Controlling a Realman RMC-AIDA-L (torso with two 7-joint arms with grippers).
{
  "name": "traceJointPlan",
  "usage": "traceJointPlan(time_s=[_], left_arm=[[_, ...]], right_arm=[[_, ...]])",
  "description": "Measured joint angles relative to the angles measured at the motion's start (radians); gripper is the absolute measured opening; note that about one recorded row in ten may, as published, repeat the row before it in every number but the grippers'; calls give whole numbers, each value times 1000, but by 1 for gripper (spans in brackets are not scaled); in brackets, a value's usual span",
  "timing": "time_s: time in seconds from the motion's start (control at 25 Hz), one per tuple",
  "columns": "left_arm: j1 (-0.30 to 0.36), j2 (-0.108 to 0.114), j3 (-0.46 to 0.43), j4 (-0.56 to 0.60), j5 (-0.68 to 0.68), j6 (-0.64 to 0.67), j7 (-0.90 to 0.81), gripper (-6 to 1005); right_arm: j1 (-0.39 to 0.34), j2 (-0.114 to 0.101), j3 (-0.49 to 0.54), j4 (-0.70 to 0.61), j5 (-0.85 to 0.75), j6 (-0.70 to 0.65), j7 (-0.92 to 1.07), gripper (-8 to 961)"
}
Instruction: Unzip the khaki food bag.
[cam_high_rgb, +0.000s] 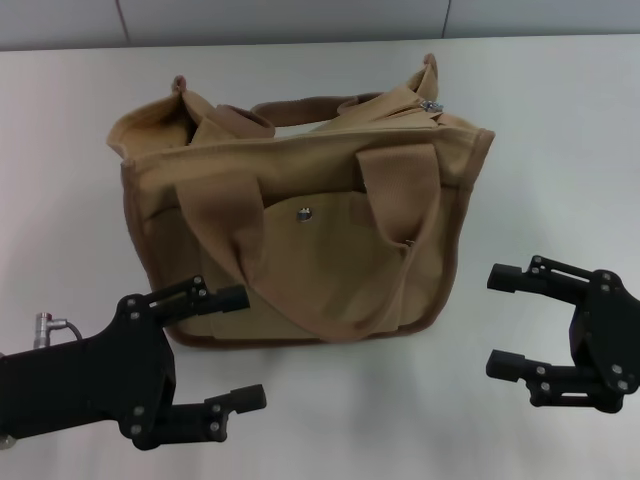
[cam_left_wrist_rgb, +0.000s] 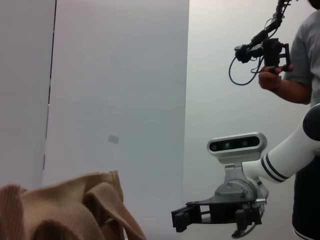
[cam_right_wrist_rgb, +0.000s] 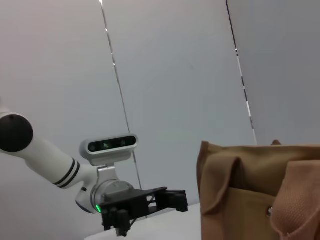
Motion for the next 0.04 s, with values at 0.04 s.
traceJointPlan(time_s=[0.04], left_arm=[[0,0,0,0,0,0,0,846]], right_arm=[[0,0,0,0,0,1,0,839]])
